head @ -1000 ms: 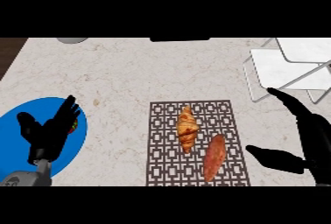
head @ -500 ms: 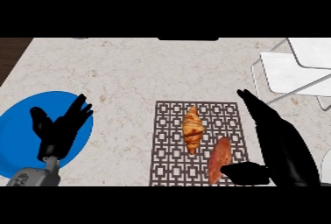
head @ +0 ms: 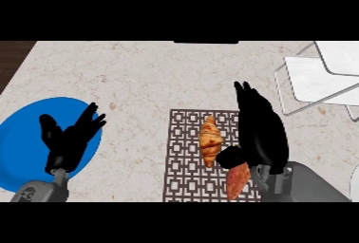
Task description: Pick the croissant from the placemat and place it in the tiered shelf
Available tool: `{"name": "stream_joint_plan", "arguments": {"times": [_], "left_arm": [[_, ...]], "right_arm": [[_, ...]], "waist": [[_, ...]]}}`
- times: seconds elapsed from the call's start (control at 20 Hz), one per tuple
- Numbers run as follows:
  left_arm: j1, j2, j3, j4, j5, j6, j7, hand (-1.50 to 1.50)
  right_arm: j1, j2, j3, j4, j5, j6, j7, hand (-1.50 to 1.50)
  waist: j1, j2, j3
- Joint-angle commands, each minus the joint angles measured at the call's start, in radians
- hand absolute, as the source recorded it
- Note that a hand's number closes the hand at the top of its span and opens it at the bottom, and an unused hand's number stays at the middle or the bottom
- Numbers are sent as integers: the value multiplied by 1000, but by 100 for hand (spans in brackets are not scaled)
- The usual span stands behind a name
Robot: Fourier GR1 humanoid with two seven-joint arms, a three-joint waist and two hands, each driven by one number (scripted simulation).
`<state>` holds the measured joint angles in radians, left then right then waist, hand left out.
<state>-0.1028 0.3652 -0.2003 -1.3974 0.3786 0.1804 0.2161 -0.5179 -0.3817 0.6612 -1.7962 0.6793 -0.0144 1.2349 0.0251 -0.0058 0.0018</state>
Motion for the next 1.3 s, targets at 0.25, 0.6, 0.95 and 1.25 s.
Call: {"name": "stream_joint_plan", "arguments": {"times": [0.25, 0.6, 0.95, 1.25], "left_arm": [[33, 25, 12, 20, -12, 17, 50, 0], [62, -1, 23, 60, -10, 14, 8, 0], [42, -27, 14, 77, -36, 29, -3, 0], [50, -4, 33, 47, -17, 8, 34, 0]], "right_arm": [[-102, 263, -20, 277, 96, 155, 252, -150], [-39, 371, -26, 421, 233, 134, 253, -150], [-81, 380, -67, 440, 279, 182, 253, -150], [-27, 380, -18, 543, 315, 60, 250, -150]], "waist": [[-3, 4, -5], [-28, 4, -4], [-31, 1, -4], [-9, 7, -2]]}}
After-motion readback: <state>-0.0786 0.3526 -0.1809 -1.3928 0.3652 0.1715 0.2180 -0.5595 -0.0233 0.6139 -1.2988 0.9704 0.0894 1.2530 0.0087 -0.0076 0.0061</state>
